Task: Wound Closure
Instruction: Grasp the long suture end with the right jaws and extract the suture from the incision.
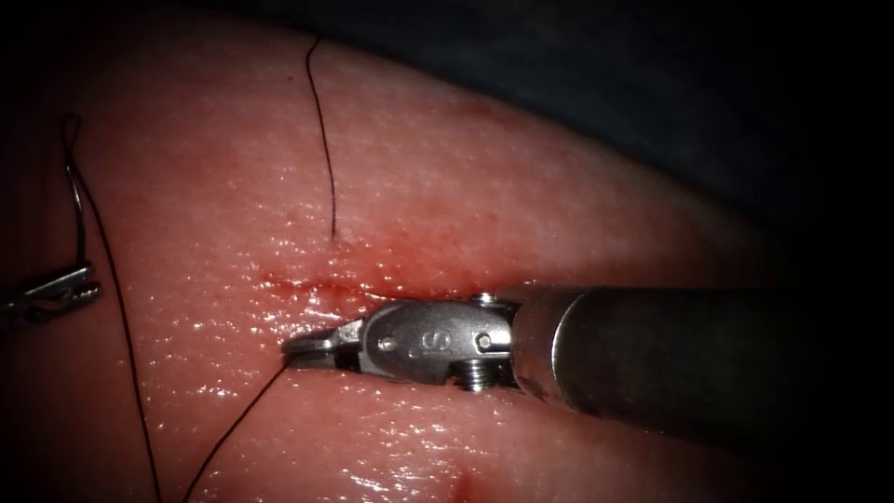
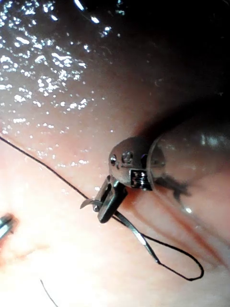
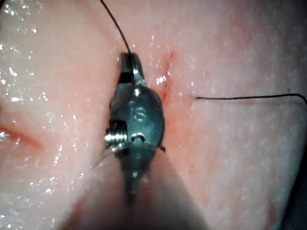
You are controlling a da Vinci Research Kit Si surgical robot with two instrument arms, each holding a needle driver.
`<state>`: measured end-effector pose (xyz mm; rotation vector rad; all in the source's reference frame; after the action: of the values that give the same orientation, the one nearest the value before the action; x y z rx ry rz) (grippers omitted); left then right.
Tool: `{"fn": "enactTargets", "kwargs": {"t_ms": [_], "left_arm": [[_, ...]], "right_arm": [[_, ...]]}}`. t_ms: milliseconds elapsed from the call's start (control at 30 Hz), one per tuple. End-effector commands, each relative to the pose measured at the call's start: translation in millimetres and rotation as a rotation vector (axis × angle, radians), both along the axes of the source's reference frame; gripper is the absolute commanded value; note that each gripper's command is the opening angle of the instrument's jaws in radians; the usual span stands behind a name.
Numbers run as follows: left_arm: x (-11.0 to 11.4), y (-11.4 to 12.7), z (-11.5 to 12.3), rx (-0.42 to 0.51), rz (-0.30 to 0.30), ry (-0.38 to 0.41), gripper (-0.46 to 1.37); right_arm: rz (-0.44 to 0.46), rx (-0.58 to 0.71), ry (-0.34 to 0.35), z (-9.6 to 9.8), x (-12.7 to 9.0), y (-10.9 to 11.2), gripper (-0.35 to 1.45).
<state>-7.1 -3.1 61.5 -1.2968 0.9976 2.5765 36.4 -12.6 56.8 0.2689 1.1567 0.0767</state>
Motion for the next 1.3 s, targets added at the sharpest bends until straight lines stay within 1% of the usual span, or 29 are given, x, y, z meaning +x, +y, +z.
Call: {"fn": "enactTargets", "kwargs": {"t_ms": [33, 300, 433, 533, 600, 633, 800, 867, 967, 1200, 1300], "left_arm": [[0.0, 0.0, 0.0, 0.003, 0.003, 0.0, -0.35], [0.0, 0.0, 0.0, 0.003, 0.004, 0.0, -0.35], [0.0, 0.0, 0.0, 0.003, 0.004, 0.0, -0.35], [0.1, 0.0, 0.0, 0.003, 0.004, 0.0, -0.35], [0.0, 0.0, 0.0, 0.003, 0.004, 0.0, -0.35], [0.0, 0.0, 0.0, 0.003, 0.004, 0.0, -0.35], [0.0, 0.0, 0.0, 0.003, 0.004, 0.0, -0.35], [0.0, 0.0, 0.0, 0.003, 0.004, 0.0, -0.35], [0.0, 0.1, 0.0, 0.003, 0.003, 0.0, -0.35], [0.0, 0.1, 0.1, 0.004, 0.006, 0.001, -0.35], [0.0, 0.1, 0.1, 0.004, 0.006, 0.0, -0.35]], "right_arm": [[0.0, 0.003, -0.003, -0.1, 0.0, 0.0, -0.35], [-0.021, 0.012, -0.024, -0.1, 0.0, 0.2, -0.35], [0.004, 0.007, -0.043, -0.5, 0.0, 0.6, -0.35], [0.004, 0.013, -0.046, -0.9, -0.1, 0.8, -0.35], [0.003, 0.03, -0.06, -0.9, -0.1, 0.7, -0.35], [-0.001, 0.049, -0.069, -0.9, -0.1, 0.5, -0.35], [-0.035, 0.098, -0.065, -1.3, -0.1, -0.4, -0.35], [-0.05, 0.111, -0.059, -1.7, 0.0, -0.8, -0.35], [-0.08, 0.122, -0.069, -2.3, 0.0, -1.6, -0.35], [-0.14, 0.156, -0.097, -3.7, 0.1, -4.1, -0.35], [-0.151, 0.167, -0.092, -4.2, -0.1, -5.1, -0.35]]}}
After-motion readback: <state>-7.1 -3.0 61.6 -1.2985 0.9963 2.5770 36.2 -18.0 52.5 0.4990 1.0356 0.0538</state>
